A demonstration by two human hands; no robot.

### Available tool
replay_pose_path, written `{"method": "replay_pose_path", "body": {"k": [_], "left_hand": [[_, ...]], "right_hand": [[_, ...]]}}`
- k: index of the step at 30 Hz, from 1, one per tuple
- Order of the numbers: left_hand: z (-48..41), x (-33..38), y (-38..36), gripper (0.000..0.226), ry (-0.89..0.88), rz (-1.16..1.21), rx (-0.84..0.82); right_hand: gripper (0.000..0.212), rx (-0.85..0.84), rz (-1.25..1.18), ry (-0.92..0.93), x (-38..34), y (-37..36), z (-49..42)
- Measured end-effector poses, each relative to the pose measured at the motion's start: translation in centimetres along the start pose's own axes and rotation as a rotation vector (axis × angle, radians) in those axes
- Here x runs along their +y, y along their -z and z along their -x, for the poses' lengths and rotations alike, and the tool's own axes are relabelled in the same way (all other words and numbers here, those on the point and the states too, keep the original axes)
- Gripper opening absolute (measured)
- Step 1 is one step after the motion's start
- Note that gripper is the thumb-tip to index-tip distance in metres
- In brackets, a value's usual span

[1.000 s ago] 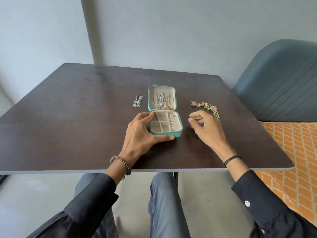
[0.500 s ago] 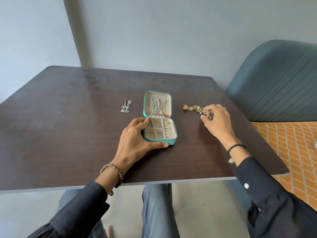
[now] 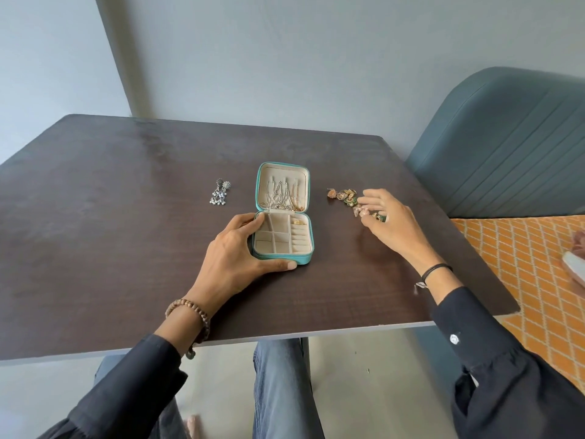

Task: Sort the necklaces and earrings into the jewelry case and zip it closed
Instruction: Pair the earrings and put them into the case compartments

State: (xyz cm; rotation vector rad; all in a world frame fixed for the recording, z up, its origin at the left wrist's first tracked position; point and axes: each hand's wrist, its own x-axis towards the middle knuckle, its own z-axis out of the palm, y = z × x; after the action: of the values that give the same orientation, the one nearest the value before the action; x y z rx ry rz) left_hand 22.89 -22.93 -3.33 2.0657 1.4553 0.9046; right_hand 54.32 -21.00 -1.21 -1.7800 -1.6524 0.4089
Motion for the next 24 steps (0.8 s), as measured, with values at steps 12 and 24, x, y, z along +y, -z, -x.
{"method": "replay_pose_path", "body": {"k": [12, 24], "left_hand": [[0.0, -0.1, 0.0, 0.109, -0.008, -0.005, 0.0], [0.0, -0.1, 0.0, 0.11, -0.001, -0.005, -0.009]], "right_hand": [[0.014, 0.122, -0.001, 0.004, 1.6, 0.4, -0.5], [0.034, -0.021, 0.191, 0.055, -1.2, -1.3, -5.0]]}}
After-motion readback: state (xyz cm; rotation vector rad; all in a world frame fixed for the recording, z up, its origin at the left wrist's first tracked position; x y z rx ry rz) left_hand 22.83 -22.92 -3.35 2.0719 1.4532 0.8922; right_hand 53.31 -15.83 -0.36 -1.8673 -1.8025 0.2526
